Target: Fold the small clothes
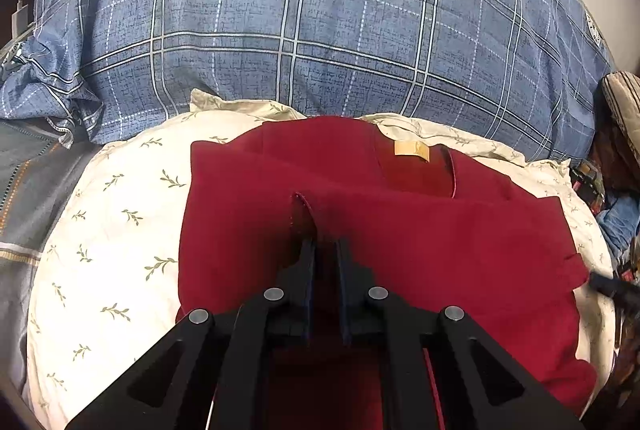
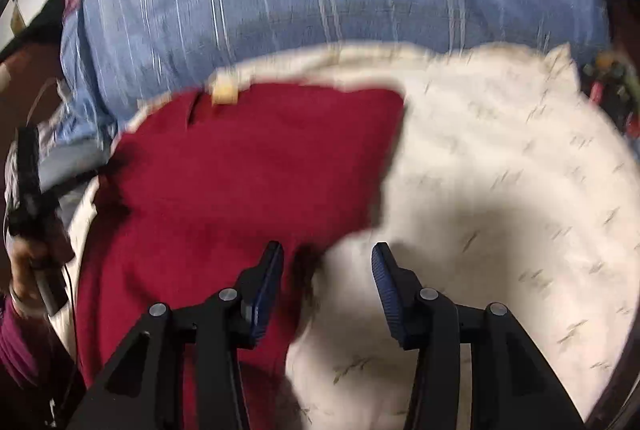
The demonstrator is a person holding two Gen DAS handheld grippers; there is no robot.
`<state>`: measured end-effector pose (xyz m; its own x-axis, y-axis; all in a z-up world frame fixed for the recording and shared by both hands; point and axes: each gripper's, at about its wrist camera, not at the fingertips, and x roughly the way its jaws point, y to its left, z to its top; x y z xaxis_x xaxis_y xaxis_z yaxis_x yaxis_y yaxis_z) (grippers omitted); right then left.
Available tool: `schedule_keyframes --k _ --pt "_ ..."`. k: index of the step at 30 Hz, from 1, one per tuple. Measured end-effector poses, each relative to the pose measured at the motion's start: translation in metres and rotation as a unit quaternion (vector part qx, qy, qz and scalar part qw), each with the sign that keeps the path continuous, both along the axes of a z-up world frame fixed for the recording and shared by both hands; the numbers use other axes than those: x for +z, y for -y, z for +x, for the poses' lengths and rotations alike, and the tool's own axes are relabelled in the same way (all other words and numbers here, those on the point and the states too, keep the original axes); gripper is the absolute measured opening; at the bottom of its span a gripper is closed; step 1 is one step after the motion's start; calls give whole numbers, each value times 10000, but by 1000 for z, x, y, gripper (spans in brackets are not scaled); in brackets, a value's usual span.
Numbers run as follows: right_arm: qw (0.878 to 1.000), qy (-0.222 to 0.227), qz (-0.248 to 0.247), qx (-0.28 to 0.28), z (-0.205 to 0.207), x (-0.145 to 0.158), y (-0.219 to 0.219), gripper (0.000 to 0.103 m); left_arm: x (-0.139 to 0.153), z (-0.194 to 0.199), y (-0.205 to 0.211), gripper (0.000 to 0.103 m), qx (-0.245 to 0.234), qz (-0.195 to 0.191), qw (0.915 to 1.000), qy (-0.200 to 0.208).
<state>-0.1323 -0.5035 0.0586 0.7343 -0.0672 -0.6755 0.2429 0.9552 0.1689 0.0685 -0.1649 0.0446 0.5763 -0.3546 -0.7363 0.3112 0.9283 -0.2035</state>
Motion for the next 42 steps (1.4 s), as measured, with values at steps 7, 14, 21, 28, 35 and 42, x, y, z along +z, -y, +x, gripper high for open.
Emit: schedule_keyframes --k 7,14,21,28,35,42 --pt "9990 -435 -10 -124 44 -10 5 59 -2 -1 2 10 52 43 10000 -10" --pt "9976 -477 -495 -9 26 -38 -2 34 -6 1 5 11 46 180 9998 -23" --pt "9982 -83 -380 -464 14 -6 4 43 -7 -3 7 27 141 404 9991 -40" --pt "9956 17 594 -726 61 -14 37 83 -9 -4 3 39 201 339 9991 -126" --pt "9981 48 -519 -323 89 -7 21 12 -12 -5 15 49 107 429 9990 -86" --pt "9967 -79 -47 -803 77 -15 44 28 -14 -12 25 52 -12 692 9976 -15"
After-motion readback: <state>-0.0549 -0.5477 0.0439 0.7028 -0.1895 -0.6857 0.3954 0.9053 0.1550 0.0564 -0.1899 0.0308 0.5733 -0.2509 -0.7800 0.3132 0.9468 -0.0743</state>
